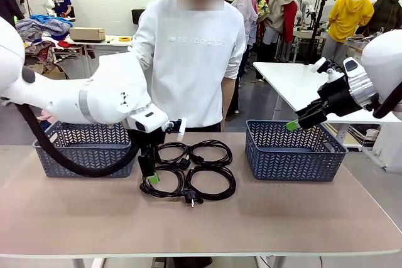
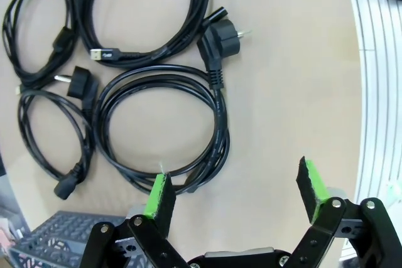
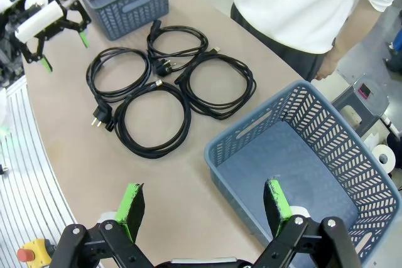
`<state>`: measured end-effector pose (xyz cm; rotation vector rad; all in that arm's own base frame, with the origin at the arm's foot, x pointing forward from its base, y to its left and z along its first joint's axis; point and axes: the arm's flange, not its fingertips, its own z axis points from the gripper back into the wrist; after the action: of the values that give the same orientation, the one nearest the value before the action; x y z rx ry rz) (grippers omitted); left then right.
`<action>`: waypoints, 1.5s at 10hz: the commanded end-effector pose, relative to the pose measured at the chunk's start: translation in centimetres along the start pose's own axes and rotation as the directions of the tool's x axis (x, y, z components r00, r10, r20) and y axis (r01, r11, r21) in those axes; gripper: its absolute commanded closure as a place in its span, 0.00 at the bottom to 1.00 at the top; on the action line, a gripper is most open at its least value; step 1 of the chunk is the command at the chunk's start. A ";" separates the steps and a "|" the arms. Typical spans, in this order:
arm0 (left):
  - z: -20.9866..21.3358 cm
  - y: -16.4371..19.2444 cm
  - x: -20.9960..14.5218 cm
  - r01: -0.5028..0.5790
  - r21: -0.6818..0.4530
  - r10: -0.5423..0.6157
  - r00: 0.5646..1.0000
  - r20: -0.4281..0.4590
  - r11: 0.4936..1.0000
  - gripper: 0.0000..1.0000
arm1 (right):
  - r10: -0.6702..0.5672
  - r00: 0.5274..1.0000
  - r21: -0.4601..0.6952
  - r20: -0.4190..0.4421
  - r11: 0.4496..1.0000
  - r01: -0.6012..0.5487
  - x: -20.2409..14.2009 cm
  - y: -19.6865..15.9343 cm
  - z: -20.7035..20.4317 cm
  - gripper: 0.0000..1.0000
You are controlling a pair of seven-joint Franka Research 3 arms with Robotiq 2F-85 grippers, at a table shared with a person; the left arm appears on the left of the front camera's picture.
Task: Organize the cables according to human instructions.
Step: Pick up a bundle of cables and place it in the basket indicated by the human.
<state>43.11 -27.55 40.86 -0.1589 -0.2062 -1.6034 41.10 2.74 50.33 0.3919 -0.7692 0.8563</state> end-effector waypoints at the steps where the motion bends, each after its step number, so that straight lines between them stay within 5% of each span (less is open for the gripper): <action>1: -1.7 -0.1 0.0 0.013 0.017 -0.013 0.999 -0.042 1.000 0.00 | 0.021 1.000 0.010 0.023 1.000 -0.021 -0.1 -0.2 -0.3 0.00; 15: -9.8 2.0 1.2 0.010 -0.028 -0.014 0.990 -0.139 1.000 0.00 | 0.021 1.000 0.010 0.023 1.000 -0.021 -0.1 -0.2 -0.3 0.00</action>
<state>45.05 -30.71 31.70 -0.0841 -0.0795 -1.6351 41.11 2.79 50.31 0.3913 -0.7682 0.8580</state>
